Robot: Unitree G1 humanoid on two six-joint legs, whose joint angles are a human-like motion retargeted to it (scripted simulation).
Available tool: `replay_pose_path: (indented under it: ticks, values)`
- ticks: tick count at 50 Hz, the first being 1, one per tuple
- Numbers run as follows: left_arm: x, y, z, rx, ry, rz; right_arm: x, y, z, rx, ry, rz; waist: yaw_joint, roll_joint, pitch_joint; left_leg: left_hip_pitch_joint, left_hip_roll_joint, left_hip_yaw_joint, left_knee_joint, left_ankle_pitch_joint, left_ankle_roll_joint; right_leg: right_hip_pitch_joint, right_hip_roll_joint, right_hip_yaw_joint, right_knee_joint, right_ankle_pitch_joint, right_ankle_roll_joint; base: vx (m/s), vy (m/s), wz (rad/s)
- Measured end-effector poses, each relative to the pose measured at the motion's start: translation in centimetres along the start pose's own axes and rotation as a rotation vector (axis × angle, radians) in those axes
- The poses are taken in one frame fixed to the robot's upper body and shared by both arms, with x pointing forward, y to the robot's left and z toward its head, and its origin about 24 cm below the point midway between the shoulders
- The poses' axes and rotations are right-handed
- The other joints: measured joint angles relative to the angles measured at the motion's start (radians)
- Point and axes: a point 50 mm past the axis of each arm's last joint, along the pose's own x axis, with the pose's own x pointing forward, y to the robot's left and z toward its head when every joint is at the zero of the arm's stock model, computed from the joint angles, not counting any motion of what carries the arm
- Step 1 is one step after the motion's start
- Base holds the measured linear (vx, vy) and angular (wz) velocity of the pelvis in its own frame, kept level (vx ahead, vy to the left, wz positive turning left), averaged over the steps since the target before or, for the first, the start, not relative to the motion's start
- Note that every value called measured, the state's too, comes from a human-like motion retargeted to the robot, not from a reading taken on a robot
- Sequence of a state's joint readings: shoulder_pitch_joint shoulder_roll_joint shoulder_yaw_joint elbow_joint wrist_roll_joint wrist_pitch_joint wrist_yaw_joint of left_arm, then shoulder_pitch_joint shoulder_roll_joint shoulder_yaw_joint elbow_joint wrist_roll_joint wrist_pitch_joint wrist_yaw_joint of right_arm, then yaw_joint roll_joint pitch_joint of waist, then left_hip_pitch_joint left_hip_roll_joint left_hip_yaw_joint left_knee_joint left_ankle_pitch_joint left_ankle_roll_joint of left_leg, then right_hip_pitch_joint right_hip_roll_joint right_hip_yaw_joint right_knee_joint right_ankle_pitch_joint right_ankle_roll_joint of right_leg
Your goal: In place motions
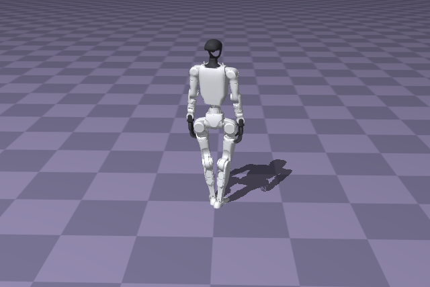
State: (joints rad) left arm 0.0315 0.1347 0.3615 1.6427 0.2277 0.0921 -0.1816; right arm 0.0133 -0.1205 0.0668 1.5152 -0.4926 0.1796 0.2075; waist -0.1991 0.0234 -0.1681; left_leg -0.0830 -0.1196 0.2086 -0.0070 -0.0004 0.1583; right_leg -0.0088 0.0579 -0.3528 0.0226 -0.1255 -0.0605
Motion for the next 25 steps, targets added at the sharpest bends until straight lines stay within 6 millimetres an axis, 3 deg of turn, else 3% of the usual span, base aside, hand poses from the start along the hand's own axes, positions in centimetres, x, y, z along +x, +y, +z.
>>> replay_pose_path:
  ticks: [25]
  values:
    - [0.02,-0.05,-0.27,-0.001,0.010,-0.011,-0.01,-0.08,-0.22,-0.004,0.011,0.001,-0.003,0.006,-0.002,-0.002,0.003,-0.001,0.004,-0.001,0.001,-0.001,0.000,0.000,0.002,0.001,-0.002,0.00,0.00,0.00]
